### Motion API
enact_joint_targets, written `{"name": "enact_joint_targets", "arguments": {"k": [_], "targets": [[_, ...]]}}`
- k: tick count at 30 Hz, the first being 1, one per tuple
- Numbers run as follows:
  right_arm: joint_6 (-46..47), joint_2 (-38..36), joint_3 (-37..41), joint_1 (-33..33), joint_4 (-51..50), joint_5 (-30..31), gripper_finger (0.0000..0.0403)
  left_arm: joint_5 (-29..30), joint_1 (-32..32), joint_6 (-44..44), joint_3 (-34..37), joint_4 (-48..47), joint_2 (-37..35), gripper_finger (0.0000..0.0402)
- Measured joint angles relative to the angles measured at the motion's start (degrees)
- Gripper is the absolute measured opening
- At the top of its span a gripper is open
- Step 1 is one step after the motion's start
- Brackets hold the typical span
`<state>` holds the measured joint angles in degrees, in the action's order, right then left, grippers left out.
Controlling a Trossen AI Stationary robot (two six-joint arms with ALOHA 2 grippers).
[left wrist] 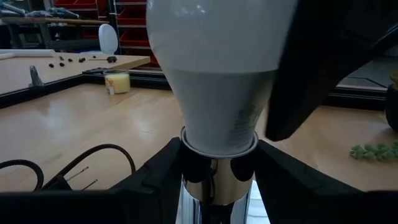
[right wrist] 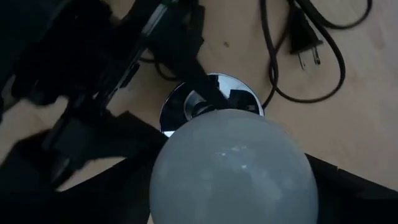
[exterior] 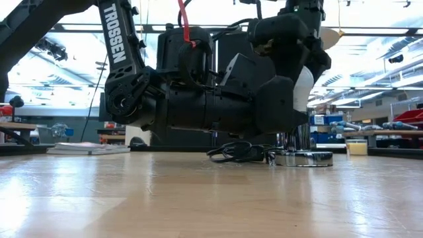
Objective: Screw lightbulb
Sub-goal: Insert the lightbulb into the silver lamp
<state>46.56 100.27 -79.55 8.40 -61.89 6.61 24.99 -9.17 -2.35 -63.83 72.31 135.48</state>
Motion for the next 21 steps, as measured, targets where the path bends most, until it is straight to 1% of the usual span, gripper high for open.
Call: {"name": "enact_joint_targets", "arguments": {"k": [4,9,14,21], "targets": [[-9.31,-0.02,0.00,0.31,0.06,-0.43,0.0321,-0.48,-0.08,0.22,0.00,-0.04,0.00,0.0178],[-29.26,-0.04,0.00,0.25,-1.33,-3.49,0.0335,-1.06,-0.16,0.28,-0.02,-0.08,0.00,0.0178],[-46.20,-0.04,0.00,0.27,-4.01,-3.43,0.0342,-1.76,-0.15,0.47,-0.02,-0.04,0.02,0.0178],[-69.93,-0.07,0.00,0.25,-3.72,-3.01,0.0342,-2.18,-0.17,0.96,-0.02,-0.02,0.04,0.0183]]}}
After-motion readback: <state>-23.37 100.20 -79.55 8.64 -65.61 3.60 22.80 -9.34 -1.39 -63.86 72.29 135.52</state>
